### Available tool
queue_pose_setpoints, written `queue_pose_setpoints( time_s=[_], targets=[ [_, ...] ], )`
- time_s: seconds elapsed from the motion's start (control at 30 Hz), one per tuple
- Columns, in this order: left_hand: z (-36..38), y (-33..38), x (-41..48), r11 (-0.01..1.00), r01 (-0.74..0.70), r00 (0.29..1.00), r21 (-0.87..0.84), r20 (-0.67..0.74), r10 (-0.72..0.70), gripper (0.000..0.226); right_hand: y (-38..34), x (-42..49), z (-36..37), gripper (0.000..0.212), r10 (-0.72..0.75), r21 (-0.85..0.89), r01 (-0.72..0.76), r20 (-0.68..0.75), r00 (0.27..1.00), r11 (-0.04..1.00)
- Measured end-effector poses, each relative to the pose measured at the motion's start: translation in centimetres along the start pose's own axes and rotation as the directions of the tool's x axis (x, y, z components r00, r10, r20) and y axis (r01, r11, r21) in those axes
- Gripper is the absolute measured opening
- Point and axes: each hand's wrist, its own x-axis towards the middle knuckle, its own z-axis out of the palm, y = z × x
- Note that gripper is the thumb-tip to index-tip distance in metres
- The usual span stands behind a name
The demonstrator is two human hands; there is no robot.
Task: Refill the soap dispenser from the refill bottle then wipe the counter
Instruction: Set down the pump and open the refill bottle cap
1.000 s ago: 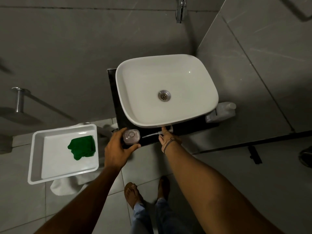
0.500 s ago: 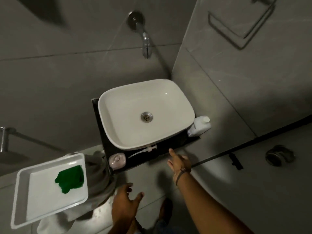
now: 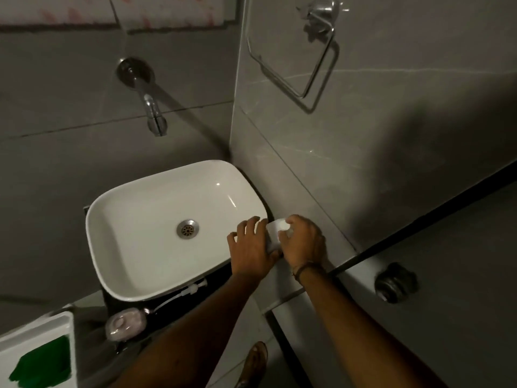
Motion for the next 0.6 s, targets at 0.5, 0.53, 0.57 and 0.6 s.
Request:
queue_pose_setpoints(
  time_s=[0.5,0.53,0.57,0.6],
  targets=[
    [3.6,1.0,3.8,0.999,-0.048,0.995,0.015,-0.084,0.050,0.071,1.2,2.9,-0.4,0.040,-0.071,-0.197,0.103,0.162,0.984,0.975],
    [3.3,1.1,3.3,0.996,-0.067,0.990,-0.066,-0.129,0.058,0.070,1.1,2.9,-1.0,0.043,-0.065,-0.188,0.097,0.169,0.983,0.977],
    [3.1,1.1,2.8,0.979,-0.091,0.984,-0.180,-0.165,0.061,0.068,0.9,2.9,-1.7,0.047,-0.064,-0.180,0.097,0.182,0.981,0.979],
    [2.9,1.1,2.3,0.938,-0.112,0.982,-0.329,-0.182,0.053,0.067,0.7,2.8,-2.4,0.052,-0.071,-0.175,0.106,0.194,0.978,0.979]
  ],
)
